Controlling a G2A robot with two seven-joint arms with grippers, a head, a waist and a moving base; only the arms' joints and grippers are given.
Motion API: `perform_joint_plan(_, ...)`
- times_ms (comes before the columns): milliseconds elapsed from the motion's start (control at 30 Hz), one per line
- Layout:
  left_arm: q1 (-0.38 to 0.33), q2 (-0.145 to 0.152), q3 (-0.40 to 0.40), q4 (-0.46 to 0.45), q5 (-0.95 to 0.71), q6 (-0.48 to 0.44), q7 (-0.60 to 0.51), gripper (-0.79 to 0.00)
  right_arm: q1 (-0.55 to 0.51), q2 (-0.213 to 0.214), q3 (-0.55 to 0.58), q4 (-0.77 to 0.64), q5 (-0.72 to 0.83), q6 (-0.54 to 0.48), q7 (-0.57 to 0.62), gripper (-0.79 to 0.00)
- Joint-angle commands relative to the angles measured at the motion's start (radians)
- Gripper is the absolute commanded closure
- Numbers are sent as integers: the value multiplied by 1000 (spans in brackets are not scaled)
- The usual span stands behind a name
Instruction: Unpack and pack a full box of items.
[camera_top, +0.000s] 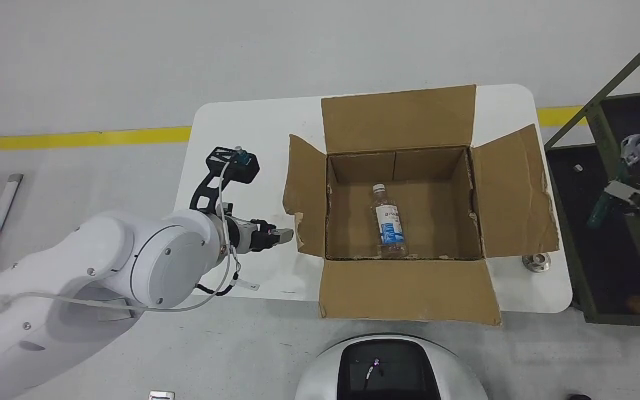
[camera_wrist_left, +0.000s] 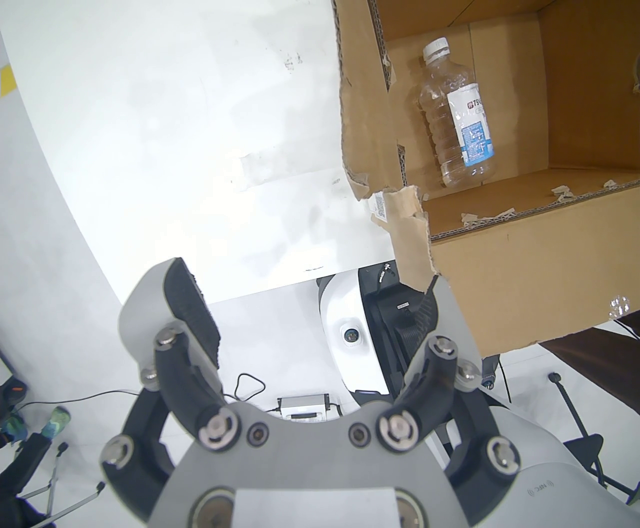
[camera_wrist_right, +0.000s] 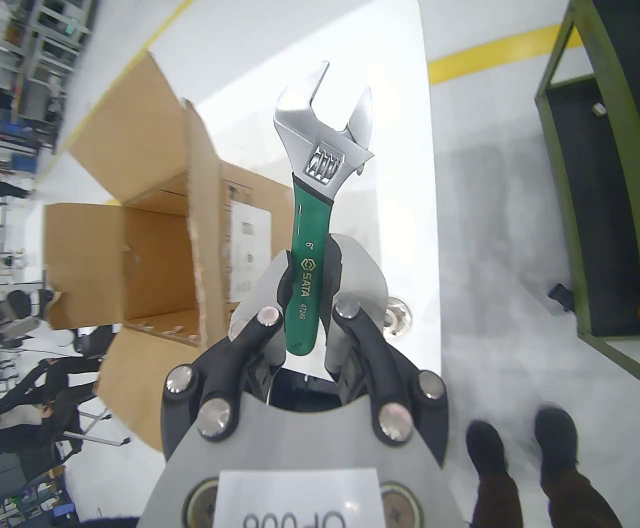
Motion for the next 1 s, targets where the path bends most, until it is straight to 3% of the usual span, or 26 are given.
perform_joint_plan(0,0,0,0,0,0,0,0,-785,4,0,43,1,137,-32,-9,0)
perform_joint_plan(133,0,0,0,0,0,0,0,-785,21,5,64,11,358,-85,14,0)
perform_joint_plan(267,0,0,0,0,0,0,0,-785,45,16,2,-10,456,-80,38,0)
perform_joint_plan(500,0,0,0,0,0,0,0,-785,97,34,-254,-51,400,-19,10,0)
perform_joint_plan(767,0,0,0,0,0,0,0,-785,209,48,-560,31,185,39,-46,0)
perform_joint_plan(967,0,0,0,0,0,0,0,-785,214,49,-571,33,171,43,-48,0)
